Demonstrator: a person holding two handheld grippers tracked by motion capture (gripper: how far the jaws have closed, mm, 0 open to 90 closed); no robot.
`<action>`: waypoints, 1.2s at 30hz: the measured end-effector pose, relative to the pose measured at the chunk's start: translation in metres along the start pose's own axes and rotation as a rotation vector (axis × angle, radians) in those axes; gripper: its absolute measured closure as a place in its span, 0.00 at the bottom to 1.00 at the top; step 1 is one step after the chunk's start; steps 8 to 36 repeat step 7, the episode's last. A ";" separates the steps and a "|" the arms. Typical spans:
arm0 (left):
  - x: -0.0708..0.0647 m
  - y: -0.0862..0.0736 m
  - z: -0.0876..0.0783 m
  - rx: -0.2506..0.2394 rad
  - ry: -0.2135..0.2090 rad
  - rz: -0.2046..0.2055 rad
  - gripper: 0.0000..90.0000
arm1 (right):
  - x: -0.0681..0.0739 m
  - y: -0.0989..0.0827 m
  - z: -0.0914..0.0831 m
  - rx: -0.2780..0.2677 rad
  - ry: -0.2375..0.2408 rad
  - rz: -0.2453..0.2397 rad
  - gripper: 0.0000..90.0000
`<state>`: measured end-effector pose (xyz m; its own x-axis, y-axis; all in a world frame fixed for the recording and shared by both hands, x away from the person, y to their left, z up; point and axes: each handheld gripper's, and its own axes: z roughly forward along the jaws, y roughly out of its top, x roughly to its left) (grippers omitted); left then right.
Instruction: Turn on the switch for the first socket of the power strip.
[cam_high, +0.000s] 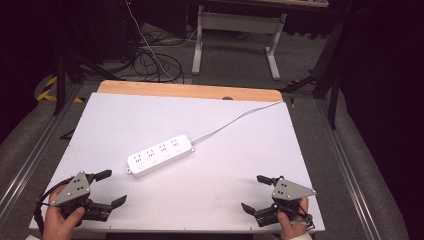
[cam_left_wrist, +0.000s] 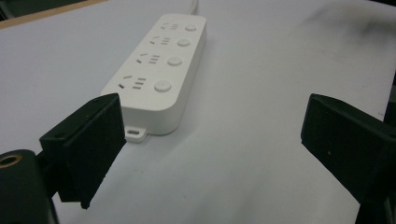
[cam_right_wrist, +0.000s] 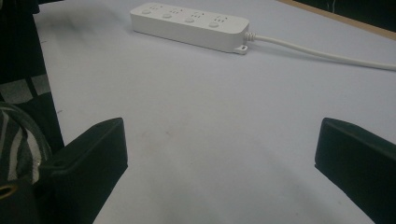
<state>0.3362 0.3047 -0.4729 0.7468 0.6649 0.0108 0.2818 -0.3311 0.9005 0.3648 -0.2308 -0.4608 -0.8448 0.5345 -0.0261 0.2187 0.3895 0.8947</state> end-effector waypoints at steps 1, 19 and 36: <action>0.000 -0.002 0.000 0.004 0.005 -0.008 0.08 | 0.000 0.000 0.000 0.000 0.000 -0.002 0.04; 0.002 -0.001 0.001 0.000 0.007 -0.050 0.08 | -0.001 0.000 0.000 0.001 -0.002 0.001 0.04; 0.002 -0.001 0.001 0.000 0.007 -0.050 0.08 | -0.001 0.000 0.000 0.001 -0.002 0.001 0.04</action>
